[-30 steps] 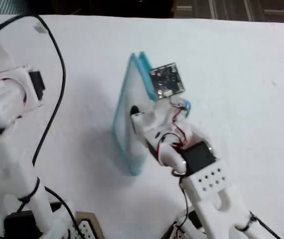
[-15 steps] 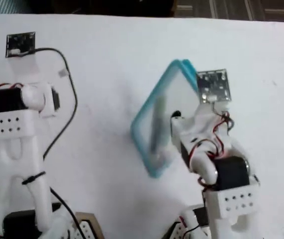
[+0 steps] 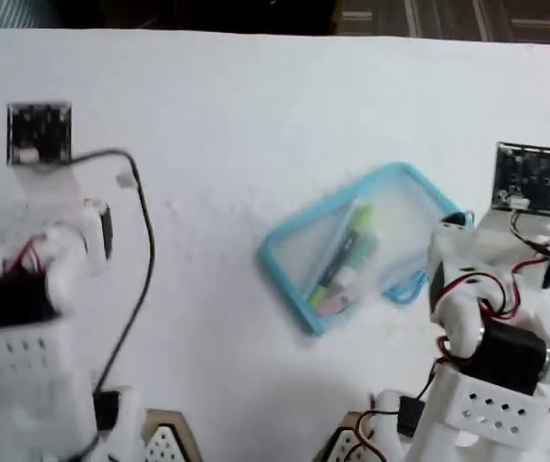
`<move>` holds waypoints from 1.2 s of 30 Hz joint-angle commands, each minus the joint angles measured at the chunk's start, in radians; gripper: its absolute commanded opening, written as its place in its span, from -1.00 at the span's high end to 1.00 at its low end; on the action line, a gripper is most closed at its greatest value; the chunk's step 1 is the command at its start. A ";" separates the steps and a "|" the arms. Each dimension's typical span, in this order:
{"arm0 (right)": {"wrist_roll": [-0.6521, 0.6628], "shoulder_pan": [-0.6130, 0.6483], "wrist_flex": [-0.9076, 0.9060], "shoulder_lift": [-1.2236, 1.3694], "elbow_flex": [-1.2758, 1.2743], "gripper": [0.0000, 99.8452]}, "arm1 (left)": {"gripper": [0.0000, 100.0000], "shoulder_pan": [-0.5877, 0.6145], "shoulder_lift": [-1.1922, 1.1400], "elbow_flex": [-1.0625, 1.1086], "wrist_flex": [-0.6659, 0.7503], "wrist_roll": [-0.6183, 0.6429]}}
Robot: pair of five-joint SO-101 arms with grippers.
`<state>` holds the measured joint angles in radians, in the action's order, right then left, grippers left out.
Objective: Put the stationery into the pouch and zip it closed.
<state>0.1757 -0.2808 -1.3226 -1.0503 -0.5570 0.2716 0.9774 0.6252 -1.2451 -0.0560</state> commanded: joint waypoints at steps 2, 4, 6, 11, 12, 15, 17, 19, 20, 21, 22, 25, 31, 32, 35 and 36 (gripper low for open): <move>0.046 -0.102 -0.010 -0.012 0.043 0.18 | 0.93 0.005 0.353 0.343 0.149 -0.141; 0.074 -0.147 -0.030 -0.033 0.043 0.22 | 0.92 0.006 0.496 0.483 0.158 -0.207; 0.120 -0.168 -0.058 -0.084 0.037 0.39 | 0.86 0.008 0.643 0.604 0.143 -0.241; 0.259 -0.156 -0.071 -0.259 -0.092 0.99 | 0.66 0.077 0.852 0.716 0.098 -0.152; 0.272 -0.145 -0.071 -0.291 -0.146 0.92 | 0.66 0.081 0.841 0.717 0.098 -0.149; 0.238 -0.133 -0.041 -0.403 -0.324 0.84 | 0.66 0.081 0.818 0.751 0.098 -0.153; 0.189 -0.102 0.010 -0.487 -0.445 0.89 | 0.67 0.081 0.818 0.794 0.098 -0.153; 0.138 -0.074 0.054 -0.587 -0.568 0.96 | 0.80 0.081 0.818 0.843 0.106 -0.155; 0.126 -0.061 0.065 -0.642 -0.631 0.97 | 0.90 0.081 0.818 0.862 0.117 -0.155; 0.120 -0.050 0.070 -0.700 -0.692 0.96 | 0.97 0.081 0.818 0.875 0.135 -0.167; 0.121 -0.039 0.070 -0.754 -0.750 0.95 | 0.94 0.081 0.818 0.886 0.144 -0.184; 0.121 -0.025 0.076 -0.736 -0.853 0.95 | 0.94 0.083 0.818 0.911 0.169 -0.201; 0.121 -0.022 0.070 -0.714 -0.934 0.95 | 0.95 0.081 0.818 1.050 0.212 -0.201; 0.120 -0.022 0.070 -0.714 -0.956 0.95 | 0.95 0.081 0.818 1.052 0.213 -0.201; 0.115 -0.022 0.070 -0.714 -1.020 0.95 | 0.95 0.080 0.818 1.061 0.204 -0.201; 0.114 -0.022 0.068 -0.714 -1.040 0.95 | 0.95 0.080 0.815 1.070 0.203 -0.201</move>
<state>0.3000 -0.3069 -1.2643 -1.7653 -1.5681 0.3437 1.7891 1.6686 -1.0518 -0.2493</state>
